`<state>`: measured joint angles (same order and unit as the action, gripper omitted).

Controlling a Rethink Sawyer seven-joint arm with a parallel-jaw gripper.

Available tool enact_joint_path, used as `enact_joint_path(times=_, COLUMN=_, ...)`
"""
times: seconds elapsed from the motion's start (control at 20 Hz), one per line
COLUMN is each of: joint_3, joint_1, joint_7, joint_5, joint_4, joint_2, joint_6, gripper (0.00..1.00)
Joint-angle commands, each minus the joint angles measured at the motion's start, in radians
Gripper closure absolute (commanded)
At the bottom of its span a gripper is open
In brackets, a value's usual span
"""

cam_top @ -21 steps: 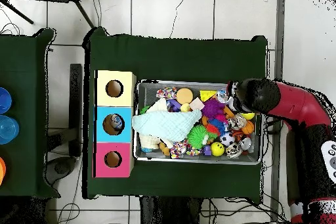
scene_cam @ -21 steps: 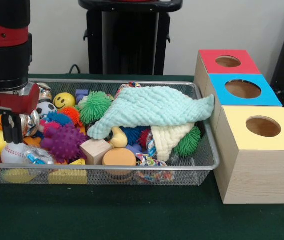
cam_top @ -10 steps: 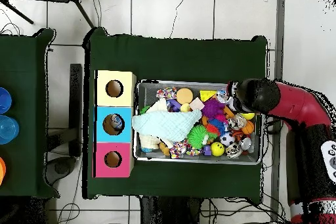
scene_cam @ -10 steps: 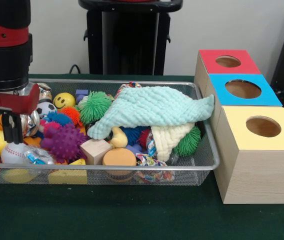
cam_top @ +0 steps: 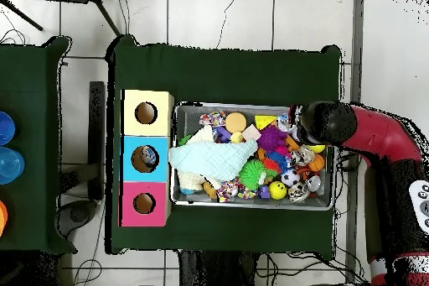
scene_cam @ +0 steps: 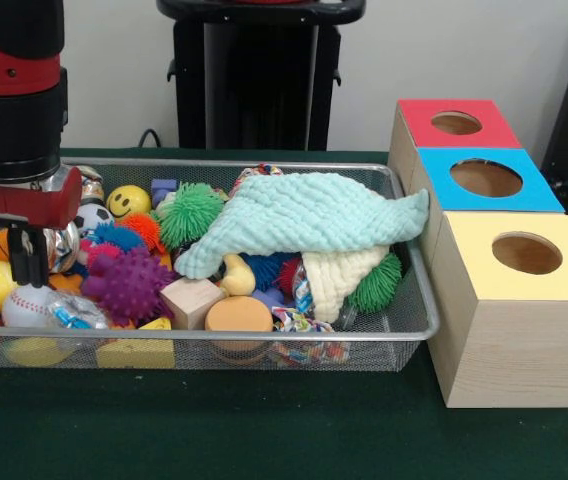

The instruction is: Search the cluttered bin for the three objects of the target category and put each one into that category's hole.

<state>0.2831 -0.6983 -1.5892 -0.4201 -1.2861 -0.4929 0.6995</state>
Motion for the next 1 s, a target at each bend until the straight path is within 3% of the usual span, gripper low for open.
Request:
enact_joint_path(times=0.05, joint_3=0.045, joint_1=-0.014, joint_7=0.082, joint_5=-0.009, joint_4=-0.084, joint_2=-0.011, joint_6=0.043, gripper=1.00)
enact_joint_path(times=0.7, joint_3=0.036, joint_1=-0.008, joint_7=0.076, joint_5=-0.010, joint_4=-0.080, joint_2=-0.012, joint_6=0.056, gripper=1.00)
enact_joint_path(times=0.75, joint_3=0.008, joint_1=0.010, joint_7=0.037, joint_5=0.003, joint_4=-0.067, joint_2=-0.006, joint_6=0.111, gripper=0.00)
enact_joint_path(times=1.0, joint_3=0.041, joint_1=-0.013, joint_7=0.075, joint_5=0.000, joint_4=-0.084, joint_2=-0.021, joint_6=0.062, gripper=0.00)
